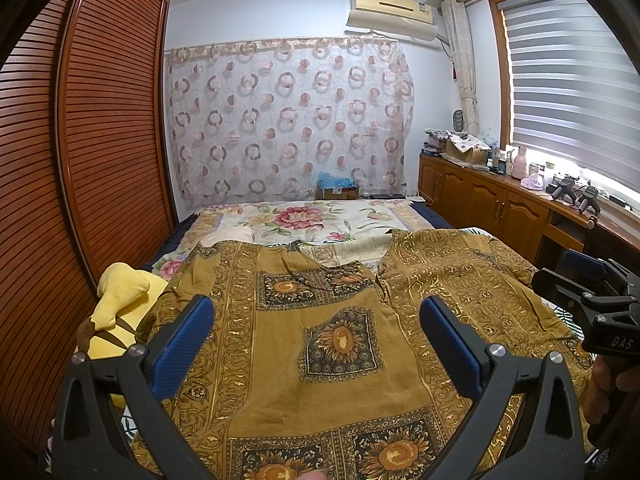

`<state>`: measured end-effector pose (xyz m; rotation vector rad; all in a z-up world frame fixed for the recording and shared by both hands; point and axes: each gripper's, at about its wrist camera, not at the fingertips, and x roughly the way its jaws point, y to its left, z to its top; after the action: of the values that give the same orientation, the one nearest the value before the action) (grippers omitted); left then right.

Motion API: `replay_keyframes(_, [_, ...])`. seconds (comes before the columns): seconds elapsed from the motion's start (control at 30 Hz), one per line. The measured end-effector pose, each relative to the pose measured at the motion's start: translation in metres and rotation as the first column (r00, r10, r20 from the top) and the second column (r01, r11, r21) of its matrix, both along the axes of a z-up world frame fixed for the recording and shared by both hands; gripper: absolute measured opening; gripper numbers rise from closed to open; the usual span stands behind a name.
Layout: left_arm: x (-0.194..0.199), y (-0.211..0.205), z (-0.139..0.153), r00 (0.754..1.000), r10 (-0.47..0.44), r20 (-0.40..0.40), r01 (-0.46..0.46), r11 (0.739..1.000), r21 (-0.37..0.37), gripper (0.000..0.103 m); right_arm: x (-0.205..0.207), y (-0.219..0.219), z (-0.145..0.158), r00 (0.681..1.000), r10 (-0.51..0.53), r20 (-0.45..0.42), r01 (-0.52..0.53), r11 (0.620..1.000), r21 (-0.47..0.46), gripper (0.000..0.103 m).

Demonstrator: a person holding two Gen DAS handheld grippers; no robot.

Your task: Fold small clothes

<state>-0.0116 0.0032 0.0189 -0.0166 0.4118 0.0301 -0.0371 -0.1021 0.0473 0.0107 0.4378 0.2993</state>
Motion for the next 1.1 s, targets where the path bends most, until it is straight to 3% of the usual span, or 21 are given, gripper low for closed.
replay_keyframes(0.67, [-0.001, 0.001, 0.001, 1.0, -0.003, -0.005, 0.003, 1.0, -0.004, 0.103, -0.005, 0.005, -0.001, 1.0, -0.001, 0.0, 0.001, 1.0, 0.0, 0.103])
replay_keyframes(0.9, [0.007, 0.024, -0.009, 0.999, 0.005, -0.048, -0.006, 1.0, -0.021, 0.103, 0.008, 0.02, -0.003, 0.999, 0.029, -0.032, -0.03, 0.999, -0.012, 0.103])
replay_keyframes(1.1, [0.015, 0.052, -0.025, 0.995, 0.023, -0.094, -0.024, 1.0, -0.011, 0.103, 0.02, 0.036, -0.026, 0.996, 0.062, -0.068, -0.063, 0.998, -0.012, 0.103])
